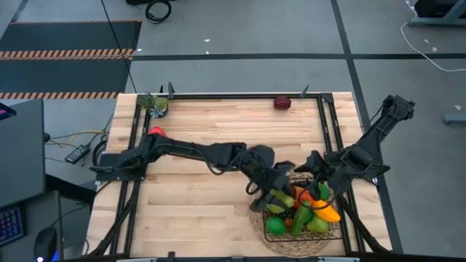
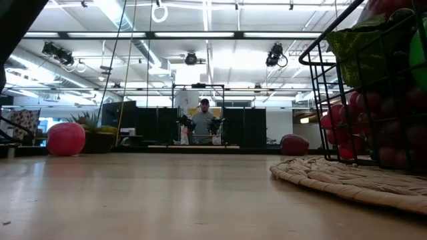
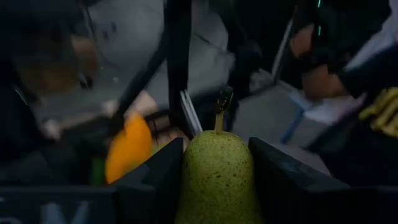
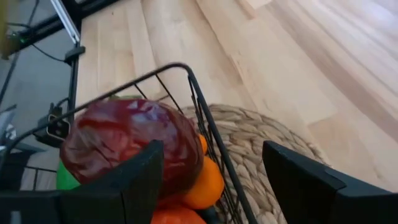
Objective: Build produce basket
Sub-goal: Put the green pear into the black wire basket
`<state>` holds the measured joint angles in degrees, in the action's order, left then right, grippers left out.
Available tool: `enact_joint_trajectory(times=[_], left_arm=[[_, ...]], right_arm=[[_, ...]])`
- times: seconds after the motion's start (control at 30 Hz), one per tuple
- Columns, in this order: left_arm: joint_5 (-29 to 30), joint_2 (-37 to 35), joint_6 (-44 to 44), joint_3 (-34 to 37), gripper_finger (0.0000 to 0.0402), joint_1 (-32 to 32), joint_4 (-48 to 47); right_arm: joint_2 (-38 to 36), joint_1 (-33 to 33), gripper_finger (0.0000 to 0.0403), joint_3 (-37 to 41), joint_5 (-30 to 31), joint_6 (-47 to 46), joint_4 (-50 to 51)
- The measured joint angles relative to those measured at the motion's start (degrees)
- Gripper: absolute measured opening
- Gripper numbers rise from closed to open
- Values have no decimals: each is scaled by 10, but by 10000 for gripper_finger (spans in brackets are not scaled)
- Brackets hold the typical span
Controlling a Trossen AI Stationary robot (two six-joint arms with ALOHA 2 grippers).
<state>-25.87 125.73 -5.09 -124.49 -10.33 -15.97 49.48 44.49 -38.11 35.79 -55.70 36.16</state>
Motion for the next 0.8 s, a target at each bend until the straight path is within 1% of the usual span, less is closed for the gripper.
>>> enact_joint_trajectory(times=[0.17, 0.23, 0.3, 0.33, 0.37, 0.47, 0.67, 0.8], left_arm=[[2, 20, 0, 1, 172, 5, 7], [2, 35, 1, -1, 172, 10, 29], [2, 40, 14, 1, 173, 14, 11], [2, 49, 18, 1, 176, 16, 17], [0, 56, 22, -1, 180, 18, 31], [3, 59, 41, 0, 199, 18, 15], [4, 67, 30, 1, 243, 15, 12], [3, 66, 43, 1, 261, 13, 10]], right_arm=[[-3, 1, 275, 0, 4, 2, -6], [-3, 1, 275, 0, 3, 3, -2], [-2, 1, 275, 0, 3, 3, -3], [-2, 1, 275, 0, 3, 3, -3], [-2, 1, 275, 0, 3, 3, -1], [-1, 1, 275, 0, 3, 3, 0], [0, 1, 275, 0, 3, 3, 4], [0, 1, 275, 0, 4, 2, 4]])
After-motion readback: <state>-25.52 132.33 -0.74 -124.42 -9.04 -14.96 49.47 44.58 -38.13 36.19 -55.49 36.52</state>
